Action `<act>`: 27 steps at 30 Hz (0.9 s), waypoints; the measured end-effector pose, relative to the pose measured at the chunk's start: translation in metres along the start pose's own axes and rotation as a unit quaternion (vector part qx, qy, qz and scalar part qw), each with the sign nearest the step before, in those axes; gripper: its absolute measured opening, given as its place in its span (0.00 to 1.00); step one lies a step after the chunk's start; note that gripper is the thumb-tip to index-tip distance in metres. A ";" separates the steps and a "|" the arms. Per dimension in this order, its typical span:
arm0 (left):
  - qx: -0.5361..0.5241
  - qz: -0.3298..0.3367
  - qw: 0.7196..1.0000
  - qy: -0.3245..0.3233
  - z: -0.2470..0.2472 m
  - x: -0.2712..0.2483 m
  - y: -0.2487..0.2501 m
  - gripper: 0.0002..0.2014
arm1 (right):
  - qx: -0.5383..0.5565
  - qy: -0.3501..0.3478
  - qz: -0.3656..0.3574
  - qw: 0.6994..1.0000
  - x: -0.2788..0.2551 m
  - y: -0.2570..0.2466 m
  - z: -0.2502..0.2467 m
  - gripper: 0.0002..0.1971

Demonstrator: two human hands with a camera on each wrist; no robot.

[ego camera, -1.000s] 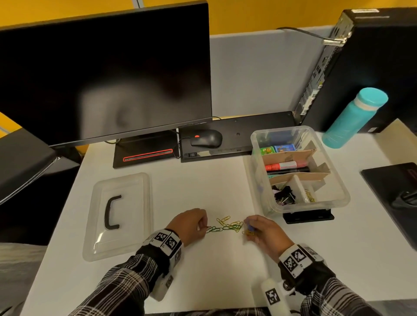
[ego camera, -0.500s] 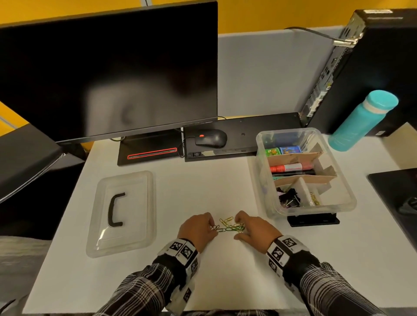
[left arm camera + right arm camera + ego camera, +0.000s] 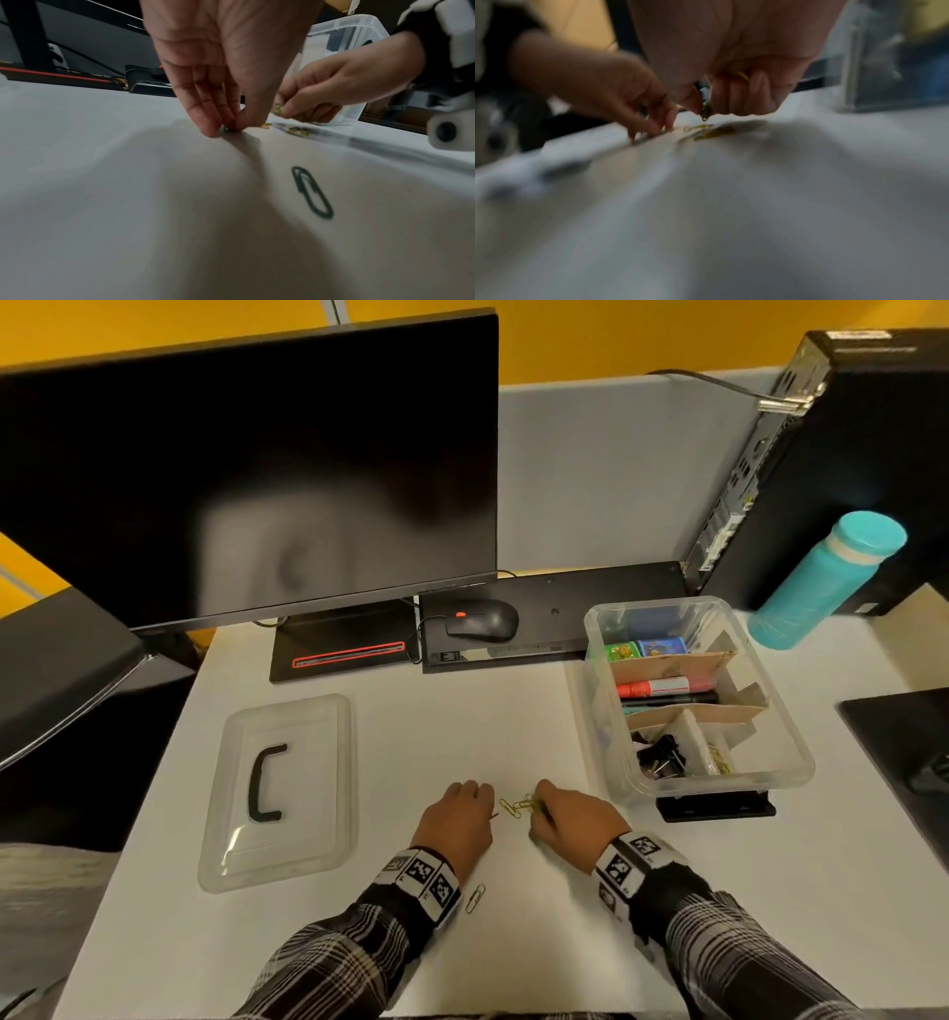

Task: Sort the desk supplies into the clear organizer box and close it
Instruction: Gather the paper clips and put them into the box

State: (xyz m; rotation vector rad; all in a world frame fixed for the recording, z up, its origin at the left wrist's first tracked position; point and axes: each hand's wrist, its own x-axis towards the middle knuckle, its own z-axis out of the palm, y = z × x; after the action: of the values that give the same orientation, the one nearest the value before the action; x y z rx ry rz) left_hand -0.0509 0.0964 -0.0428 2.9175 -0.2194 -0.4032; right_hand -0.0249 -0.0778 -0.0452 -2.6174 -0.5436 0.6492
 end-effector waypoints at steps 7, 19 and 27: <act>-0.391 -0.115 0.913 -0.014 -0.005 0.001 -0.021 0.09 | 0.654 -0.014 0.138 0.744 -0.008 0.005 -0.014 0.11; -0.594 -0.224 0.769 -0.079 -0.026 -0.017 -0.032 0.08 | 0.589 0.022 0.184 0.787 -0.010 0.011 -0.015 0.10; -0.144 -0.006 0.977 -0.154 0.001 -0.058 -0.022 0.20 | -0.002 -0.043 0.015 0.999 -0.021 0.019 -0.016 0.15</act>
State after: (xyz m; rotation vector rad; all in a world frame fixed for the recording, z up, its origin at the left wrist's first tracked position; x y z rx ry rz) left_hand -0.1034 0.1273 -0.0332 2.5621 -0.1690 -0.8165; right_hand -0.0288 -0.1083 -0.0333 -2.6166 -0.5324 0.7752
